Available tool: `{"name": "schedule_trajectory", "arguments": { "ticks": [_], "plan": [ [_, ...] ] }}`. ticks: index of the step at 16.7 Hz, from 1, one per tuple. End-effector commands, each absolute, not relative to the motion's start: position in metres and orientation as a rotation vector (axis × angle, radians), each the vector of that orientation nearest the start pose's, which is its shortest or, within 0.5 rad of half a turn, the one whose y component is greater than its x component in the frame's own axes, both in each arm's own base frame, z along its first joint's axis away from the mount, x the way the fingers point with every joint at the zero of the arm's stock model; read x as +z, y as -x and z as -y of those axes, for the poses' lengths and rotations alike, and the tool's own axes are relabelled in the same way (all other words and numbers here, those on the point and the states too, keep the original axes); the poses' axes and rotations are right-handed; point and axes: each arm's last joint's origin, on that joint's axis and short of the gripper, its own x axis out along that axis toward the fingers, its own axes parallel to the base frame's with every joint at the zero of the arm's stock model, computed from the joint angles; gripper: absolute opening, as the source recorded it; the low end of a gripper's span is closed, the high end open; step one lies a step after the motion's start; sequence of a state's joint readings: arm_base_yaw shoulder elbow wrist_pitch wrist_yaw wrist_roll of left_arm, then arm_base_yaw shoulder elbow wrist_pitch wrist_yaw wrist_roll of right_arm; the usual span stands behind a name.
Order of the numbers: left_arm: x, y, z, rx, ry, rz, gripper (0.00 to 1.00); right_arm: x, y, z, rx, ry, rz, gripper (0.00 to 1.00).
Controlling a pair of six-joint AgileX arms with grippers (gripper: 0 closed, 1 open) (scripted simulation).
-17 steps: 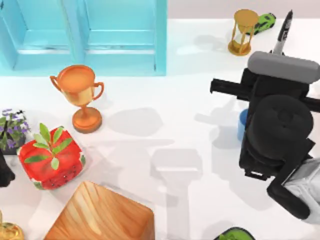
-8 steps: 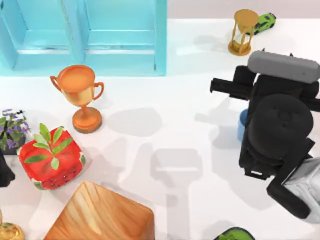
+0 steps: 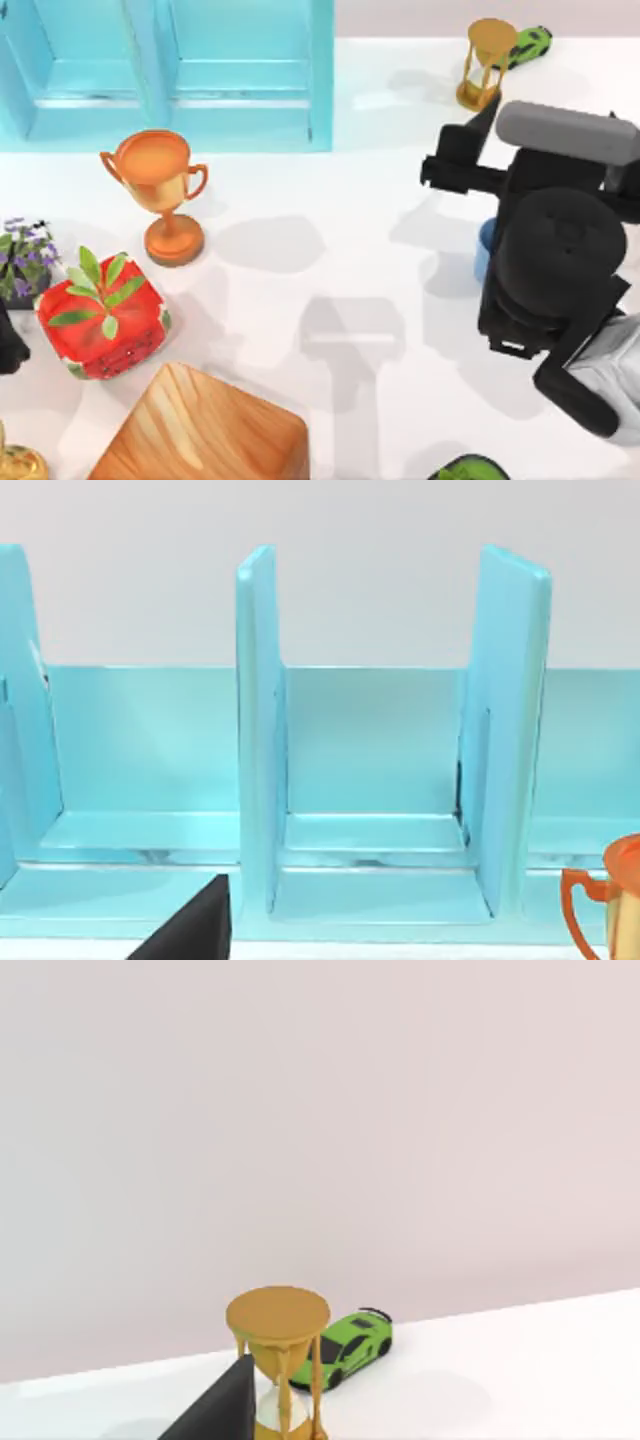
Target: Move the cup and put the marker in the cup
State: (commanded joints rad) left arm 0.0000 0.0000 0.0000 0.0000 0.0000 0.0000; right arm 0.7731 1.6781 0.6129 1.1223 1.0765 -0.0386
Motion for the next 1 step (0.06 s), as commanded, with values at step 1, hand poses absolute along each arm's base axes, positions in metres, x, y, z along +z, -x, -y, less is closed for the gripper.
{"name": "schedule_trajectory", "arguments": {
  "ticks": [1],
  "plan": [
    [0.1600,-0.1057,0.0012,0.000,0.000,0.000,1.00,0.1815,-0.2381,-0.1965,-0.286,0.002,0.042,1.00]
  ]
}}
